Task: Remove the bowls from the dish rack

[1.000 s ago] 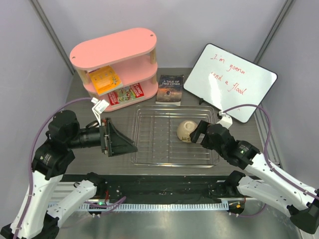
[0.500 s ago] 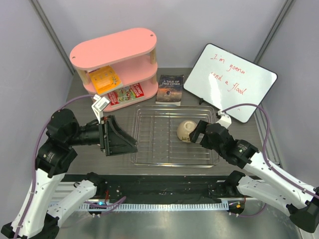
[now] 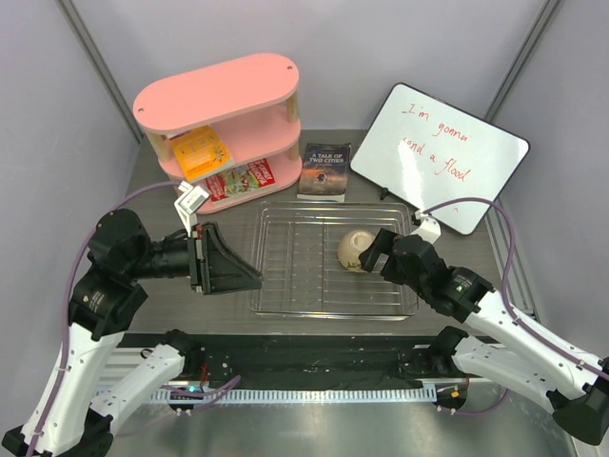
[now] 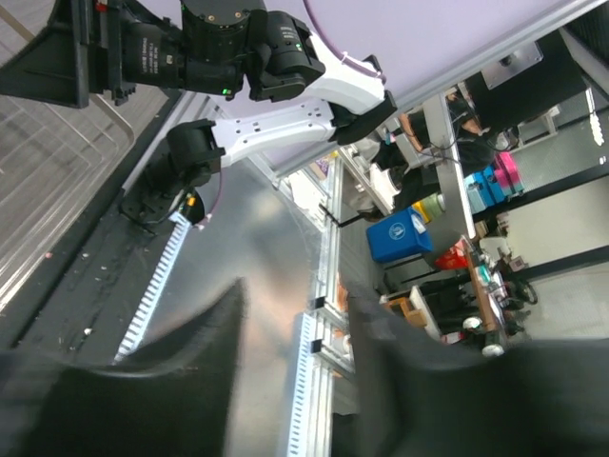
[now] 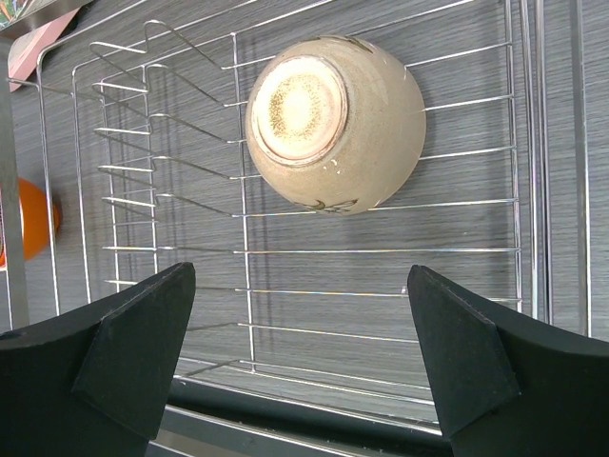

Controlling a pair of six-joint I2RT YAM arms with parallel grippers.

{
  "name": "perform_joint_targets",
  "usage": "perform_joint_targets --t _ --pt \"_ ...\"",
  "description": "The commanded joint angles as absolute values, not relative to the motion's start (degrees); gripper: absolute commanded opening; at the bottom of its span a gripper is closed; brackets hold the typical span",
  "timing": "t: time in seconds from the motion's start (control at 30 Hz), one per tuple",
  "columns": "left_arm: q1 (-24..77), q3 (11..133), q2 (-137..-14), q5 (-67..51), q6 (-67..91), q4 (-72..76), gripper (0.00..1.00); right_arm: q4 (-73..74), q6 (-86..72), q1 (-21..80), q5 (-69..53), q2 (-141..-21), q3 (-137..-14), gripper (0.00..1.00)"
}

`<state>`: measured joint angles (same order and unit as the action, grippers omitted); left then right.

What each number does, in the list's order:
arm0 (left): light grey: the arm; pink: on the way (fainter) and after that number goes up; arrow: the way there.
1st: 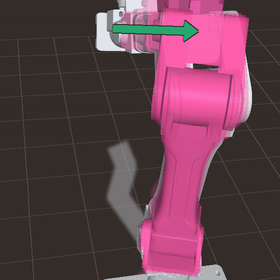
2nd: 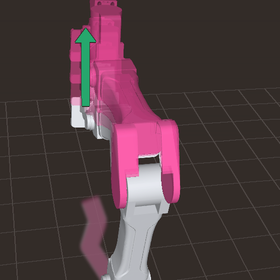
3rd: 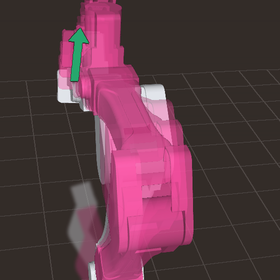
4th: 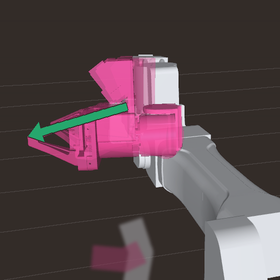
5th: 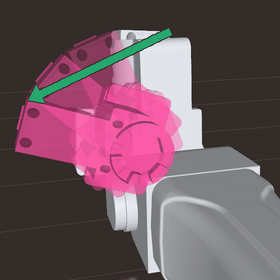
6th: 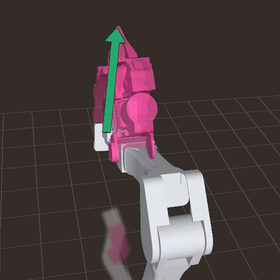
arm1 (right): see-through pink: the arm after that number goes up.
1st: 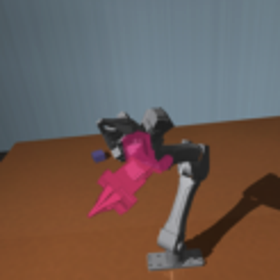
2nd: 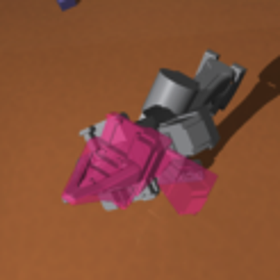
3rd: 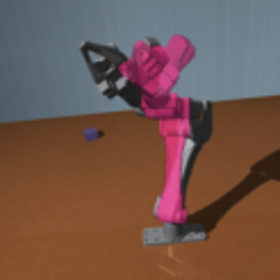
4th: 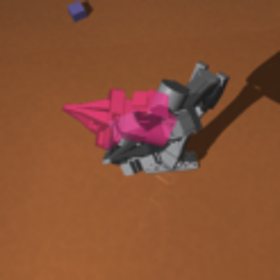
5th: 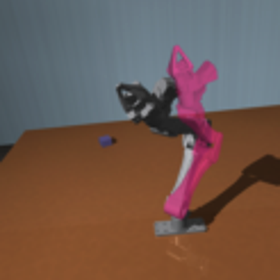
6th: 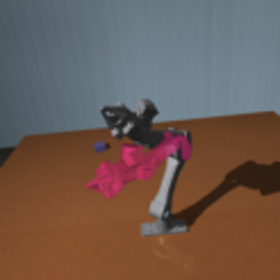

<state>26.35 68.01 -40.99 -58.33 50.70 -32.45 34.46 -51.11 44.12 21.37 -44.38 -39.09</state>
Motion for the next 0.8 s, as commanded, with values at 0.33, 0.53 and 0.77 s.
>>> perform_joint_targets --t 0.33,0.53,0.77 --pt "26.37 67.59 -40.34 -58.98 50.89 -30.23 0.0 31.73 -50.54 43.86 21.01 -42.45 -37.53 1.0" --pt "26.37 67.85 -40.25 -58.71 50.63 -30.06 0.0 31.82 -50.54 43.86 20.83 -41.31 -36.91 1.0" --pt "26.37 67.41 -39.47 -59.41 54.04 -26.46 0.88 31.73 -50.62 43.86 20.39 -42.01 -36.83 1.0"
